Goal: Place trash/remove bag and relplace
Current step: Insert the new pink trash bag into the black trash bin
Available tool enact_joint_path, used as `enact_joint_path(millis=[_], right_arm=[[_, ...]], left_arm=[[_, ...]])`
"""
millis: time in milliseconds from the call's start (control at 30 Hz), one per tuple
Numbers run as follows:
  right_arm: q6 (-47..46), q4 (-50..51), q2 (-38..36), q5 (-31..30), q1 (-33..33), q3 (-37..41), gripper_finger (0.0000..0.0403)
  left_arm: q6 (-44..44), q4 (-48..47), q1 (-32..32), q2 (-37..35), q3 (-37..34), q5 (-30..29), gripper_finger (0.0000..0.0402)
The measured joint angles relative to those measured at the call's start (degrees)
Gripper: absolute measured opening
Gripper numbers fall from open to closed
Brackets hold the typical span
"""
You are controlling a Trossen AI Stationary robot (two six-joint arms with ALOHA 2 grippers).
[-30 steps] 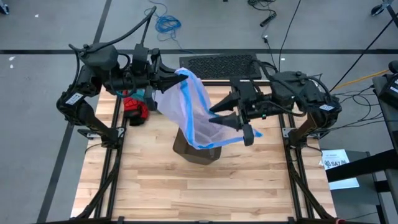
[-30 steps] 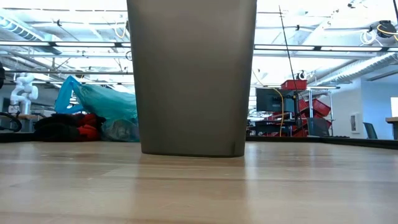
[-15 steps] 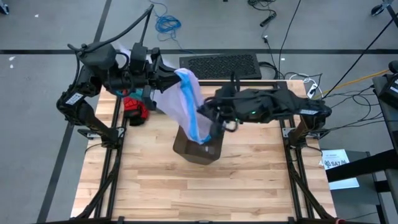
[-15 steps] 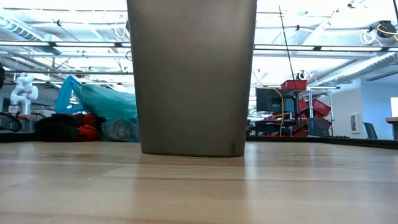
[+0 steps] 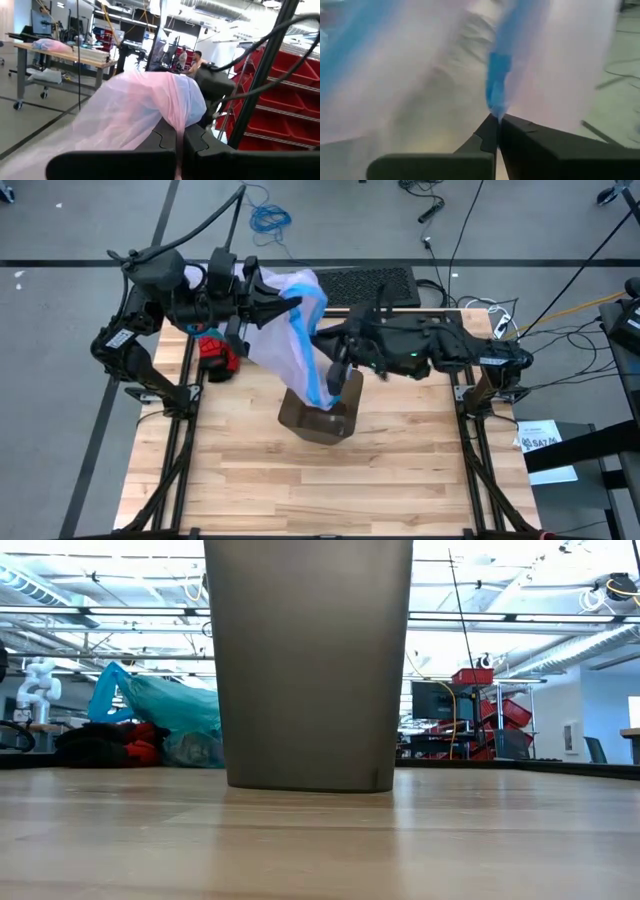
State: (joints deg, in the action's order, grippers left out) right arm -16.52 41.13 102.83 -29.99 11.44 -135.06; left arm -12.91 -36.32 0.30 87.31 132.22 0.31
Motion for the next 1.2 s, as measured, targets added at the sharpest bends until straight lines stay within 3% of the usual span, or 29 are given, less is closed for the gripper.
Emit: enact_joint_path(millis=[267, 500, 633, 733, 867, 1100, 1200], right_arm=[[1.1, 7.9, -3.2, -1.6, 0.2, 0.1, 0.0015], [-0.2, 20.8, -8.0, -0.8, 1.4, 0.1, 0.0112], [-1.0, 21.3, -10.7, 7.8, 1.4, 0.0, 0.0173], [-1.1, 19.8, -10.7, 16.0, 1.5, 0.0, 0.0193], [-1.0, 20.0, -8.2, 17.7, 3.0, 0.0, 0.0161], [2.0, 13.4, -4.3, 15.9, 4.6, 0.1, 0.0018], [4.5, 13.6, -4.9, 11.5, 6.6, 0.1, 0.0016]], left_arm=[[0.2, -0.1, 0.0, 0.0, 0.0, 1.0, 0.0000], [0.1, -0.1, 0.0, 0.0, 0.0, 2.0, 0.0000], [-0.2, -0.1, 0.0, 0.0, 0.0, 2.2, 0.0000], [-0.2, -0.1, 0.0, 0.0, 0.0, 2.6, 0.0000], [-0.2, -0.1, 0.0, 0.0, 0.0, 2.6, 0.0000], [-0.2, -0.1, 0.0, 0.0, 0.0, 2.6, 0.0000], [-0.2, -0.1, 0.0, 0.0, 0.0, 2.6, 0.0000]])
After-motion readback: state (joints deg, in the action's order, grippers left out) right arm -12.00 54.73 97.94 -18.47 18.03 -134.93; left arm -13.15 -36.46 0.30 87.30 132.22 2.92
